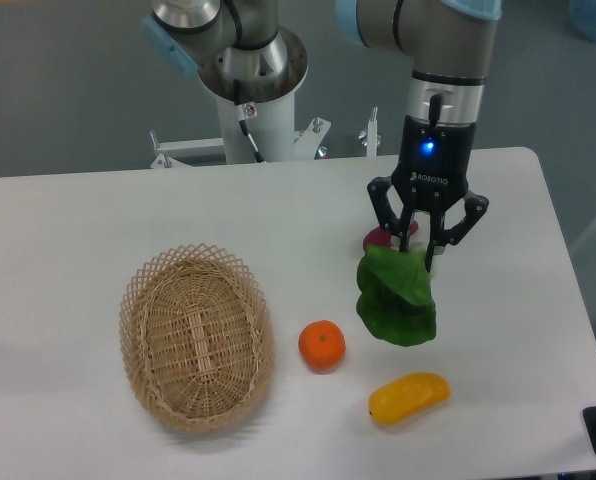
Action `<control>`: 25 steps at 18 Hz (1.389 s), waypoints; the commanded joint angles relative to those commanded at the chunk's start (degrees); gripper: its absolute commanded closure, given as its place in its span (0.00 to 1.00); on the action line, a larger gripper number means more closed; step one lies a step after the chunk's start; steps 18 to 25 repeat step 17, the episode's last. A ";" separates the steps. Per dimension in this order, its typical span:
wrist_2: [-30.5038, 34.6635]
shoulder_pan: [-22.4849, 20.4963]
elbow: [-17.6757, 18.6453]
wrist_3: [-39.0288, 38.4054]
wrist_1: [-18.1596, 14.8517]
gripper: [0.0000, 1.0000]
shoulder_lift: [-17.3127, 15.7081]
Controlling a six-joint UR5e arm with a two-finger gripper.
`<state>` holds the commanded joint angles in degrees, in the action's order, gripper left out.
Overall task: Pick up the green vegetable from the table
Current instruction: 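Lift the gripped bok choy up off the table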
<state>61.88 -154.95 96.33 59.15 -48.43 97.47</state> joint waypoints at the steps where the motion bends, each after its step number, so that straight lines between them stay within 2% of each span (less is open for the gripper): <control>1: 0.00 0.00 0.00 0.00 0.00 0.64 0.09; 25: 0.09 0.53 0.00 0.44 0.09 0.64 0.70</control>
